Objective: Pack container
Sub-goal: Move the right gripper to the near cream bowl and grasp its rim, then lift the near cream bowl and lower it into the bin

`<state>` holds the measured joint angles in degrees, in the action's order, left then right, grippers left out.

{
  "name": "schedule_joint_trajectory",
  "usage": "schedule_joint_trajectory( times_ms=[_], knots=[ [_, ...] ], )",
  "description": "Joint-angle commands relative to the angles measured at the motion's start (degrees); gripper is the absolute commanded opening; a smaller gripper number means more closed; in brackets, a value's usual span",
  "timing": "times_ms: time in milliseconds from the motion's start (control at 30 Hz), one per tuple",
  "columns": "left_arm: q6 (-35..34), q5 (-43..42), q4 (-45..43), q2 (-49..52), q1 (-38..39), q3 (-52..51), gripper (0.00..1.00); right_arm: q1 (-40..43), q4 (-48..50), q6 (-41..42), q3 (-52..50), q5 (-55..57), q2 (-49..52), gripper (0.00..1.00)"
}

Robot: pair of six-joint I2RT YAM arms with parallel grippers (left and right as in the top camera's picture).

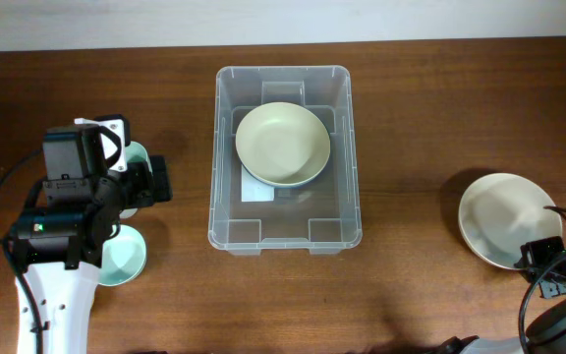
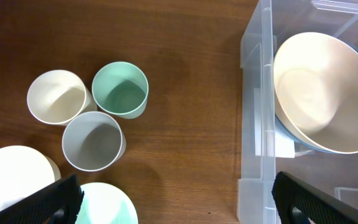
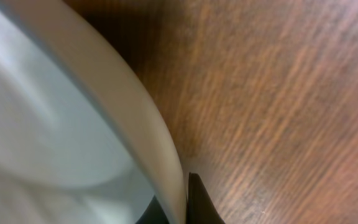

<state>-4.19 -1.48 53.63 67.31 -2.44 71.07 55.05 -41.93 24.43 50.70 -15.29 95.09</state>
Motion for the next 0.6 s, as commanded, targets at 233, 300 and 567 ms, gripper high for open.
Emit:
schedule_joint_trajectory(
  times_ms=[233,300,567],
  knots=[
    [-0.3,0.4,0.0,0.2,-0.3,1.1,1.00,-5.0,0.5,-2.1,3.5,-9.2,-2.2,0.04],
    [-0.3,0.4,0.0,0.2,-0.3,1.1,0.99,-8.1,-0.4,-3.2,6.4,-10.4,-3.7,0.04],
    [-0.3,0.4,0.1,0.2,-0.3,1.1,0.99,-31.2,-6.7,-8.2,29.6,-9.6,-9.9,0.04]
  ],
)
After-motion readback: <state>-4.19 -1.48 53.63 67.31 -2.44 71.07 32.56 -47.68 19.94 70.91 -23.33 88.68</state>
